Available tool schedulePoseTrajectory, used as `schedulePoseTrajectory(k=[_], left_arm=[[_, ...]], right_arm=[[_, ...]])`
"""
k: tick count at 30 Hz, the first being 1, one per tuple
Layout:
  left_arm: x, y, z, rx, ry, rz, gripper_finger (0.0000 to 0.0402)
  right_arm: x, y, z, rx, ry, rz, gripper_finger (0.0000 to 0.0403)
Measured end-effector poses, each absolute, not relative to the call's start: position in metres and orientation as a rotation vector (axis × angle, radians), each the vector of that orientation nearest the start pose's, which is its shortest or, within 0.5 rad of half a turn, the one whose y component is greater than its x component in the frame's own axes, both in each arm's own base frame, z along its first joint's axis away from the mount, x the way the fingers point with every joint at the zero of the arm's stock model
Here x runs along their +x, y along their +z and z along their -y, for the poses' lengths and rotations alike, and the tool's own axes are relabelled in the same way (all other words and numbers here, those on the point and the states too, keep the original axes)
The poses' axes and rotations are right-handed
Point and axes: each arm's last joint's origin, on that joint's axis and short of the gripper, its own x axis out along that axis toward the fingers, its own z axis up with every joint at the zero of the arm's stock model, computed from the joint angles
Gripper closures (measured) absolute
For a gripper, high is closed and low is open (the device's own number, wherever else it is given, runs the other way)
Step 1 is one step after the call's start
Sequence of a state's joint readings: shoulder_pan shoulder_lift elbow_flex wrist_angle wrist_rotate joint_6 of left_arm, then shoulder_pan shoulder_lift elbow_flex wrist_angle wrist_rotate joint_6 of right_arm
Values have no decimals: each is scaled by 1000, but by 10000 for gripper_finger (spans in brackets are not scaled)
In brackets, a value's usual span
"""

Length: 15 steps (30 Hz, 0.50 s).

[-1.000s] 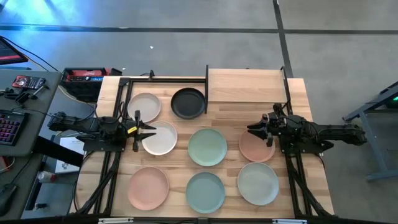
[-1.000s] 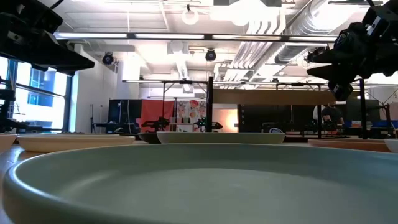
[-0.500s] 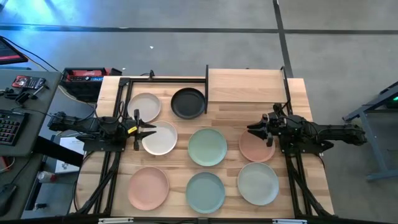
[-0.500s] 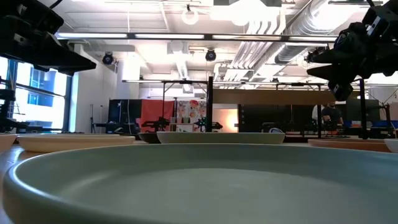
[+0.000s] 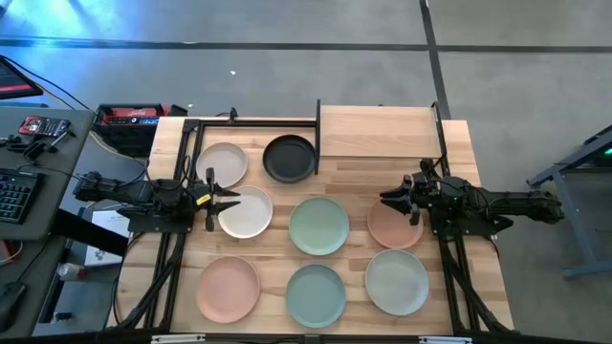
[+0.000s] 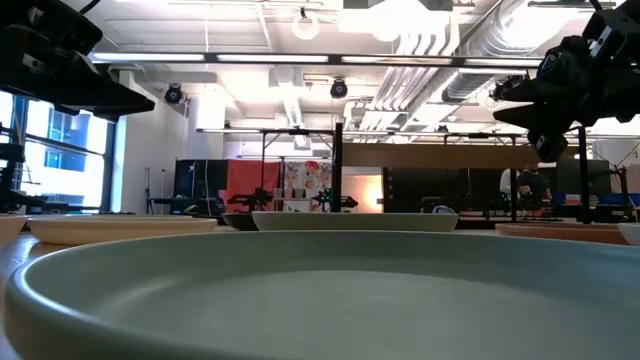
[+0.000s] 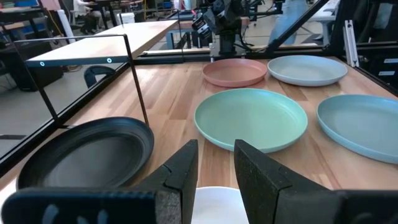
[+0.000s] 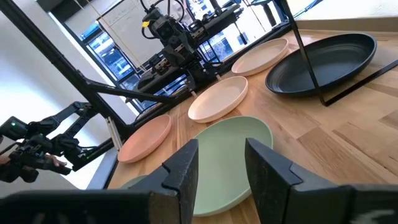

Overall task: Place and stack plates onto a shelf
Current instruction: Put the bottom right white plate on the shelf

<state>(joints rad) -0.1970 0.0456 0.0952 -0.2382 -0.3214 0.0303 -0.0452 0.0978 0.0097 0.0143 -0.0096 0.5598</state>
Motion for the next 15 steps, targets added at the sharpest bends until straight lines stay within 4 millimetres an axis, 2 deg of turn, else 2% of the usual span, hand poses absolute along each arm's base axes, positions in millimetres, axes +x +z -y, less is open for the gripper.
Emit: schedulePoseTrajectory(k=[11,15], left_arm=[[92,170,9,78,121,-184,309],[92,170,9,79,121,-184,309]], right_arm=[[103,161,5,494,-62,-60,289],[103,161,5,526,-63,-57,289]])
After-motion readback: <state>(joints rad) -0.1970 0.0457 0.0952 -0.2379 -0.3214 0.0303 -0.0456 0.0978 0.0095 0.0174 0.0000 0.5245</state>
